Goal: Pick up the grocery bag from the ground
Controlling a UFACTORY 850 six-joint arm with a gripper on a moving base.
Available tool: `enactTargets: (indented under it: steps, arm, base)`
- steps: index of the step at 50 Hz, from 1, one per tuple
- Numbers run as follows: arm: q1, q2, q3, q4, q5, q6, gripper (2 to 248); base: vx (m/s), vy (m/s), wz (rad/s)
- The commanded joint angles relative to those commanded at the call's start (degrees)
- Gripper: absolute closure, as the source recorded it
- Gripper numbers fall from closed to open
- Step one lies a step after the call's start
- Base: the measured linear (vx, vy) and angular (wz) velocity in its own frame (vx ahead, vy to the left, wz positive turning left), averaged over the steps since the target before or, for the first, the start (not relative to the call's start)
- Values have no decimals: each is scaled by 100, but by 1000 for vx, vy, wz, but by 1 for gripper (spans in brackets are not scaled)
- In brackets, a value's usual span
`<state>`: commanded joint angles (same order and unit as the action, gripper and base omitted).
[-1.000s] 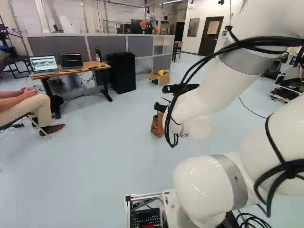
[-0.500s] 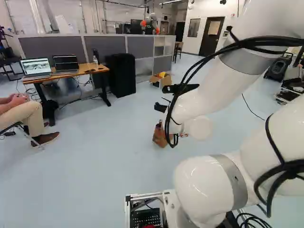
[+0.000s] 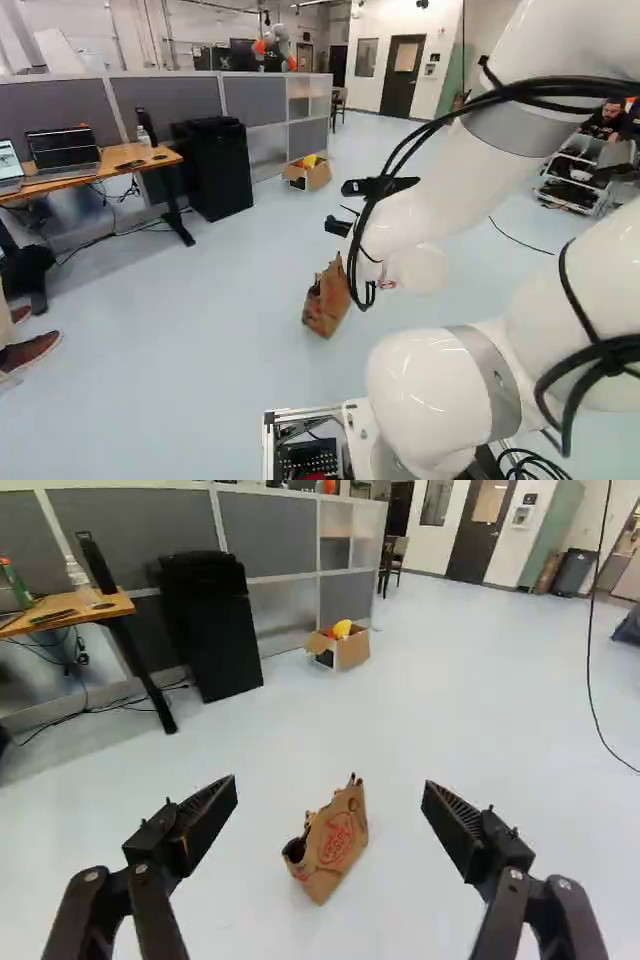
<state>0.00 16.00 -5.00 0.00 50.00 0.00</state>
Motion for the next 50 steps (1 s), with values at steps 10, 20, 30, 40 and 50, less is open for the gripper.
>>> enactTargets:
  steps: [10,20,30,40,50]
  arm:
    - [0,0,0,0,0,0,3]
    - [0,0,0,0,0,0,3]
    - [0,0,0,0,0,0,3]
    - [0,0,0,0,0,0,3]
    - [14,-211,-178,0,0,0,3]
  base:
    - [296,2,-19]
    - [299,0,-27]
    - [283,2,-28]
    - [259,1,-25]
    - [257,0,-28]
